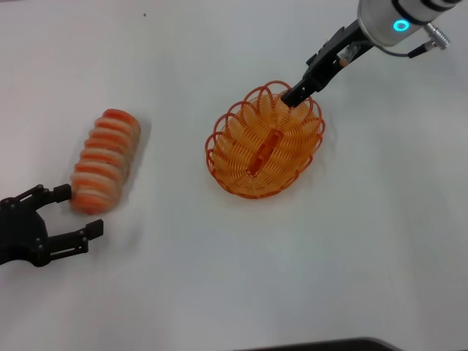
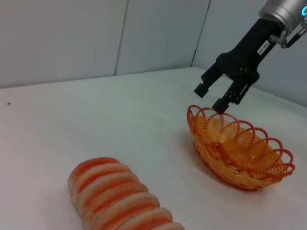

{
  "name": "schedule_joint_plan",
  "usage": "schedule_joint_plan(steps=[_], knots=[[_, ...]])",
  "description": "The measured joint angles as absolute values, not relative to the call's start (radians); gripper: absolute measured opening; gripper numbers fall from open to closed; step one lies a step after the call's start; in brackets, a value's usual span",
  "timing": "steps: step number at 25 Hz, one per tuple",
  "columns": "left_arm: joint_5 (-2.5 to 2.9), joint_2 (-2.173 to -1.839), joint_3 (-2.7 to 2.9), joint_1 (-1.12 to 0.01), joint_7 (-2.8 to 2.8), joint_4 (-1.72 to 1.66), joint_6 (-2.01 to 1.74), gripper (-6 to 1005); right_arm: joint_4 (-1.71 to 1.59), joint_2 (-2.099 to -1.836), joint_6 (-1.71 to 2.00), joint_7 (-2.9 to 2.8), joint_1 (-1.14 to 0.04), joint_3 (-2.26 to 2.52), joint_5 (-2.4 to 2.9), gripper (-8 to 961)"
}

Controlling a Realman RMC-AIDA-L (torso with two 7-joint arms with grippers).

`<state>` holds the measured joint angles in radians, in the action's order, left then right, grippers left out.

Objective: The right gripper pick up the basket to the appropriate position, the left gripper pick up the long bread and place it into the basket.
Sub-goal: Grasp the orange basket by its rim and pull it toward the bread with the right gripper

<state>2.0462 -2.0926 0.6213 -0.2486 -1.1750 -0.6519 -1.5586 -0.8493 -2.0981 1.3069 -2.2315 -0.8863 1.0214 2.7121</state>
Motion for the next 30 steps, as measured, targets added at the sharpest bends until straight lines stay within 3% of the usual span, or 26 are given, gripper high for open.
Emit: schedule_joint_plan(steps=[21,30], knots=[[2.046,-2.094,0.621,-0.249,-1.175,-0.652,-1.552,933,-0.741,-2.094,1.211,-2.25,-0.894,1.098,2.672,820],[2.046,-2.094,0.621,-0.249,-1.175,-0.652,-1.558,933,-0.727,-2.095,1.211,-2.252,-0.895,1.111,2.67,419]])
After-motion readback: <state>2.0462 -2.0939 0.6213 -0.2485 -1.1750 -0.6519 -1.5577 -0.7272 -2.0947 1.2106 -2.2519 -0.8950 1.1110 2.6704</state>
